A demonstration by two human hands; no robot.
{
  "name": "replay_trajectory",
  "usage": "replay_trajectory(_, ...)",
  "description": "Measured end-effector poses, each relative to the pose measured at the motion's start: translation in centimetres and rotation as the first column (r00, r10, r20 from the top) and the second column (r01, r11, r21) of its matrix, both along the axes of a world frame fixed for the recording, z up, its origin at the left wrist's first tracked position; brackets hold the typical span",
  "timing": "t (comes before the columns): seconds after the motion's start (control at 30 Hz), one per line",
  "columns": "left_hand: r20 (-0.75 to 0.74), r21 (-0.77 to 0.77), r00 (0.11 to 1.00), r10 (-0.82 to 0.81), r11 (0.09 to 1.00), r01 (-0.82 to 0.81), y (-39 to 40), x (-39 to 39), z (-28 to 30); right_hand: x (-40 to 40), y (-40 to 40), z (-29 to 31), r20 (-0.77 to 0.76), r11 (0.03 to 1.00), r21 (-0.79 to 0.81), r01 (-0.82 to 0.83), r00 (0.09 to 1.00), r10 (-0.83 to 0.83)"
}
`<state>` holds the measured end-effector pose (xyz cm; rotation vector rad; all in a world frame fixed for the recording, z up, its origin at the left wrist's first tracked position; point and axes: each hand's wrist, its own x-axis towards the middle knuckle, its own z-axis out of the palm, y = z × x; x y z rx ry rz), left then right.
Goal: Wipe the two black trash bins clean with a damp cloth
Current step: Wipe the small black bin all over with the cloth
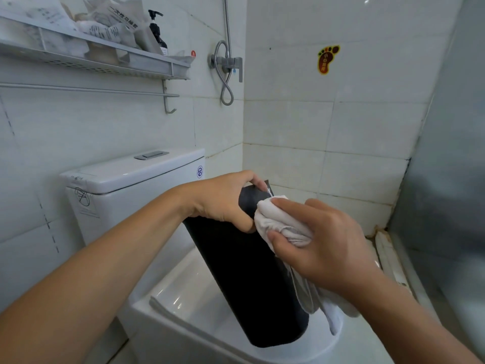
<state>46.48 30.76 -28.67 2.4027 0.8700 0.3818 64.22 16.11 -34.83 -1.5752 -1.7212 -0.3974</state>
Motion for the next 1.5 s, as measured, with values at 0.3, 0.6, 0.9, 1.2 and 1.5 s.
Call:
replay_trajectory(0.3,-0.114,-0.021,0.988,-0.103,0.995,0.101,-2.1,0.6,0.8,-0.3,0.8,0.0,0.180,0.984,0.174,0.027,0.982,-0.059)
replay_trajectory(0.6,-0.090,-0.016,0.992,-0.094,0.996,0.093,-2.0,0.7,0.5,-0.2,1.0,0.1,0.211,0.986,0.160,-0.039,0.977,0.005)
replay_trajectory(0.9,-0.222,0.056,0.973,-0.055,0.996,0.069,-1.2,-0.6,0.7,2.2,3.6,-3.0,-0.256,0.996,-0.091,0.001,0.966,-0.024)
replay_trajectory(1.2,-0.117,-0.065,0.985,-0.125,0.991,0.118,-0.8,-0.8,0.4,1.2,4.5,-5.3,-0.269,0.998,-0.009,0.058,0.961,-0.059)
replay_trajectory(1.5,0.067,-0.008,0.997,-0.031,0.999,0.032,-0.1,-0.2,-2.0,-1.0,4.9,-6.5,-0.207,0.999,0.028,0.044,0.978,-0.037)
